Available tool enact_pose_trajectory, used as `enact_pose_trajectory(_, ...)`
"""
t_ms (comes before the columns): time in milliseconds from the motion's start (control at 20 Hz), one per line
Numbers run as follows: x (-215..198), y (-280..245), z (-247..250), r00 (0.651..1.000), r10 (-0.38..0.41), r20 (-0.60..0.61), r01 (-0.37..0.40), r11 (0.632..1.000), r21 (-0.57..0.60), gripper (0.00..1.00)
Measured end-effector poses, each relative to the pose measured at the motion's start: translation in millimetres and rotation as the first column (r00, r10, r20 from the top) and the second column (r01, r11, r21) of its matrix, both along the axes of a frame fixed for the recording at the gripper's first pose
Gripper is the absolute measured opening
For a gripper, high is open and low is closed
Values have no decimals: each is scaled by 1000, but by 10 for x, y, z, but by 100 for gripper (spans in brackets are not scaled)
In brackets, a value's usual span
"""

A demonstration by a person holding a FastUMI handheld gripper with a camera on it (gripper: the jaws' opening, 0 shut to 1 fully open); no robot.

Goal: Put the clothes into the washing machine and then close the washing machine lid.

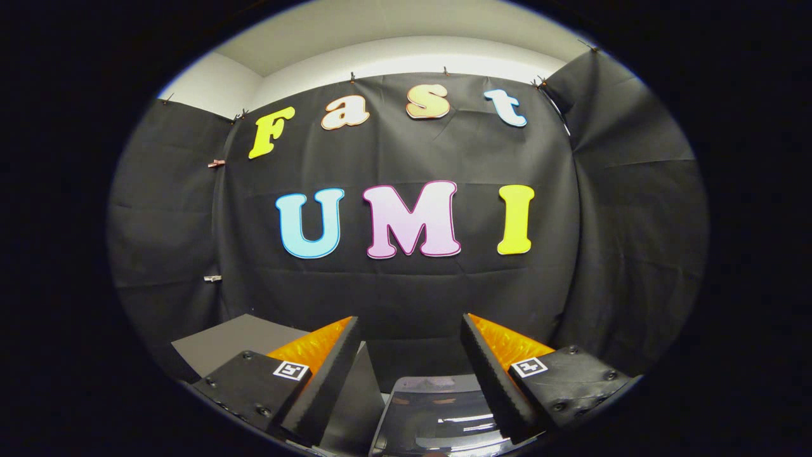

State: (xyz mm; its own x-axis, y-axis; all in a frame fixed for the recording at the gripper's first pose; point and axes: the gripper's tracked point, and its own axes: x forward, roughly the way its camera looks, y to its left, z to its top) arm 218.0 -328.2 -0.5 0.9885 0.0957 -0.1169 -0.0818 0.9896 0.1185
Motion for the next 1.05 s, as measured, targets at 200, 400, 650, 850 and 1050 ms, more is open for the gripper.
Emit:
enact_pose_trajectory(200, -345, 123, 11, 998, -12, 65, 13, 1000, -27, 100)
enact_pose_trajectory(400, -584, 219, -117, 999, -17, 36, 17, 1000, -10, 100)
enact_pose_trajectory(650, -631, 275, 10, 997, -31, 69, 32, 999, -16, 100)
enact_pose_trajectory(850, -609, 339, 125, 998, -24, 66, 25, 1000, -3, 100)
enact_pose_trajectory(1050, -601, 295, 89, 998, -19, 52, 20, 1000, -20, 100)
